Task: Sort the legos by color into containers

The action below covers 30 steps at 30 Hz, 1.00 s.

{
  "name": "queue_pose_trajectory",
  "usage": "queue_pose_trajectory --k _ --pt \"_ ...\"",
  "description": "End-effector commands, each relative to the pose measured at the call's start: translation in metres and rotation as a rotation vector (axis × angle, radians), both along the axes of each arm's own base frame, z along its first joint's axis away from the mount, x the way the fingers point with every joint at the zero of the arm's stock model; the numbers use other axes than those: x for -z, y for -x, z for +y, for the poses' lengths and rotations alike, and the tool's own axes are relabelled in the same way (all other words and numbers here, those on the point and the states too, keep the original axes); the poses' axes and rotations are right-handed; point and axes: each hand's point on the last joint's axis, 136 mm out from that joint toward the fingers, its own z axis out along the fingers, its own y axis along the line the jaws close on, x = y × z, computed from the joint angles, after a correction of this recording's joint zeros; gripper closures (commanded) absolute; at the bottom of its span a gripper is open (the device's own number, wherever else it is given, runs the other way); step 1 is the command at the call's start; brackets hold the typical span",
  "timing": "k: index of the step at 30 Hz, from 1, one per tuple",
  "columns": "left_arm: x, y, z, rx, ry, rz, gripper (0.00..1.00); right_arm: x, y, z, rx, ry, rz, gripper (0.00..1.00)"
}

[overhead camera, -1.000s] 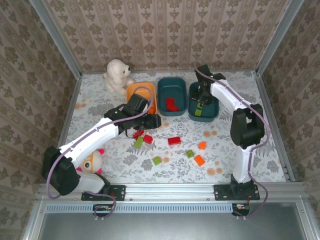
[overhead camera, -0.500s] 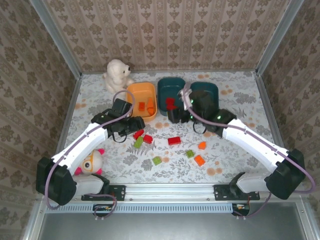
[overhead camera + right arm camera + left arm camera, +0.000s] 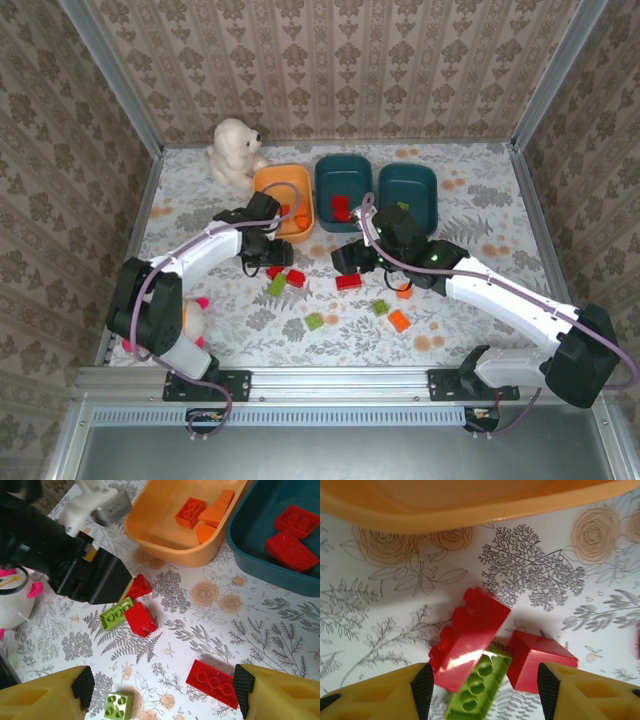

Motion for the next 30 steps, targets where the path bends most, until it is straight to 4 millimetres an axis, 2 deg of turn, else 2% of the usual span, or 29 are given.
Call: queue_pose_trajectory --k 1,9,15,21,25,28,30 --pt "0.008 -0.006 0.005 0.091 -0.071 0.004 0.41 -0.009 0.002 -0.003 0.019 -0.020 -0.014 0.24" --pt "0.025 -0.015 0.003 0.128 -0.119 0.017 0.44 -0.010 0.005 -0.009 0.037 -0.022 -0.010 0.23" --pt "0.035 -0.017 -0.004 0.162 -0.140 0.025 0.62 -0.010 0.004 -0.008 0.041 -0.017 -0.002 0.23" --pt "0.037 -0.012 -0.006 0.187 -0.189 0.018 0.71 -0.009 0.004 -0.010 0.053 -0.016 0.006 0.23" --pt "0.019 -0.017 -0.001 0.171 -0.219 -0.040 0.75 -0.011 0.003 -0.010 0.057 -0.015 0.003 0.23" --pt "-0.016 -0.024 0.001 0.140 -0.225 -0.108 0.77 -0.014 0.001 -0.015 0.079 -0.007 -0.008 0.24" --pt "-0.048 -0.029 -0.003 0.114 -0.192 -0.158 0.77 -0.019 -0.002 -0.024 0.123 0.012 -0.033 0.24"
